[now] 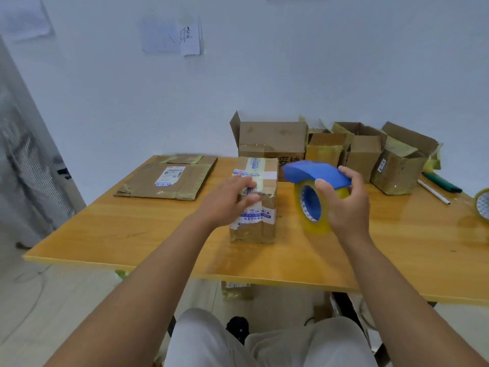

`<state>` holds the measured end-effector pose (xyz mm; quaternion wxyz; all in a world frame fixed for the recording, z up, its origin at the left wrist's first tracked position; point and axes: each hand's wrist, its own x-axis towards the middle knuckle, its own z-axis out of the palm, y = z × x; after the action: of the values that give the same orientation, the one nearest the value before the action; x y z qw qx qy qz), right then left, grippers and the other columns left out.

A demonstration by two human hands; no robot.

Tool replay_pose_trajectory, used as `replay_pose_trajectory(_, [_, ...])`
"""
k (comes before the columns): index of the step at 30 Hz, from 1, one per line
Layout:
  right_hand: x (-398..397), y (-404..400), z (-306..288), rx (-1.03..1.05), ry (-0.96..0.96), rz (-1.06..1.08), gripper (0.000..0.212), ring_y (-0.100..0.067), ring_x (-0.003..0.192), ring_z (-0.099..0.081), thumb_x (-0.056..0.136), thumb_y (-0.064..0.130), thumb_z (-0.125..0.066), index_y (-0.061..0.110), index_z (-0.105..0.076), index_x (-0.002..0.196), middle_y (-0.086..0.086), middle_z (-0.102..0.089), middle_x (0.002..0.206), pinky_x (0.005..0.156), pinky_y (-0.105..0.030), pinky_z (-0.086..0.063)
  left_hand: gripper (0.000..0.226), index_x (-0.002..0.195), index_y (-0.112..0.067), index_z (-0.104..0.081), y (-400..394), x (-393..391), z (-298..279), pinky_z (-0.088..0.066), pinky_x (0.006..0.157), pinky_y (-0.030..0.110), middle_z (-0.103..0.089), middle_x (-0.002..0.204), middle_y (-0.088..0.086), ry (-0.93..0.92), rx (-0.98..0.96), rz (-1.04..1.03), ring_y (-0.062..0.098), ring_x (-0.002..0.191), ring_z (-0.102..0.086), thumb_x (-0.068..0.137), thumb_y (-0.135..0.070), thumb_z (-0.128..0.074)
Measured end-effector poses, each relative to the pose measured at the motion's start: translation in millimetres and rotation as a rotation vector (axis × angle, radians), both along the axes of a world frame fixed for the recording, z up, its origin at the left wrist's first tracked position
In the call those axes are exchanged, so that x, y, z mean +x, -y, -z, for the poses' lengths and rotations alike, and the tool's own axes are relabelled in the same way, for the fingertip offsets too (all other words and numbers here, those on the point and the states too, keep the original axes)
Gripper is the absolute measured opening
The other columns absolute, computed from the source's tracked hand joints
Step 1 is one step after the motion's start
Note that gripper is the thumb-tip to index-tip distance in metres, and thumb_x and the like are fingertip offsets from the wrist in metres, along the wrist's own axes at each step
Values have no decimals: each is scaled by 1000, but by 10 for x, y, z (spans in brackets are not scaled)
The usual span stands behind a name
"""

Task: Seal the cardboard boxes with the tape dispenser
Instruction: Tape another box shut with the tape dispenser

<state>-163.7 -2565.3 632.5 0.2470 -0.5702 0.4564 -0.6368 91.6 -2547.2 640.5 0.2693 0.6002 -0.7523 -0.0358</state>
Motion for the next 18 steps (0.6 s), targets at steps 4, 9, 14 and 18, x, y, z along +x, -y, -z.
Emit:
replay_pose_trajectory(4, [176,-98,-572,-194,123,-82,46,11,98,-56,78,50,-68,36,-55,120,25,-56,111,73,-7,-45,45,134,-32,-47,-13,11,19,-39,86,26,-47,143,-8,104,-71,-3,11,128,-43,94,-50,-57])
replay_pose_trajectory(9, [591,-30,-773,-152,104,-266,45,16,92,-56,80,43,-68,26,-58,120,19,-57,110,72,-5,-44,46,131,-29,-48,-30,-22,-2,-45,93,32,-53,134,-8,49,-61,36,12,121,-47,91,-45,-65])
replay_pose_trajectory(14, [715,-9,-634,-107,40,-379,48,10,94,-58,78,49,-67,35,-56,123,16,-56,116,70,-6,-45,22,117,-28,-53,-112,26,-90,-54,81,31,-64,111,-9,-583,190,99,4,98,-64,95,-25,-58])
replay_pose_trajectory(18, [596,-1,-655,-56,-64,-481,54,5,97,-59,74,57,-64,44,-54,125,15,-55,119,73,-10,-48,36,96,-19,-67,-82,1,-212,-47,95,37,-74,96,-4,-1057,170,-17,10,96,-65,102,-29,-33])
